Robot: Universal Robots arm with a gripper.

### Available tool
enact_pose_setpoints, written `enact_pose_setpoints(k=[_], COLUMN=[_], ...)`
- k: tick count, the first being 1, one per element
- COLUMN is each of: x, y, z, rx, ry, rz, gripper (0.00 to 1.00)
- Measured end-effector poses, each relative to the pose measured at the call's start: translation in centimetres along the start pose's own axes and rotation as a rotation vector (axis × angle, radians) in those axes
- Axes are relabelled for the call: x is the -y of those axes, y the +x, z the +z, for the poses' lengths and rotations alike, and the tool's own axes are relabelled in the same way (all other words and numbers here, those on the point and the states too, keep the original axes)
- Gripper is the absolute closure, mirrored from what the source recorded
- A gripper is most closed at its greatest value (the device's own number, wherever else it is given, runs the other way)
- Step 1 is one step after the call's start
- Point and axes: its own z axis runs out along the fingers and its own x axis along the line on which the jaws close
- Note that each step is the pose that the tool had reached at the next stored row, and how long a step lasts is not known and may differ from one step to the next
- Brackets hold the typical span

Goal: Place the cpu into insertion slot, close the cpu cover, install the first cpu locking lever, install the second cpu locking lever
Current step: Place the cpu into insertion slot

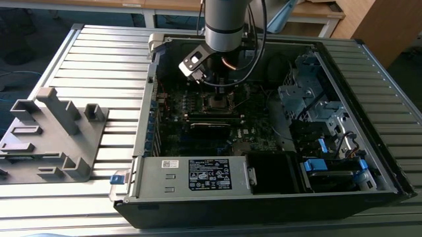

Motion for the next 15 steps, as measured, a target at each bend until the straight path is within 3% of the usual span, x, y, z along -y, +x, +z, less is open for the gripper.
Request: enact_pose_setpoints(k=[15], x=[0.08], y=[0.0], z=[0.96], rx=[0.0001], ry=[0.0002], rz=[0.0], gripper=[0.89])
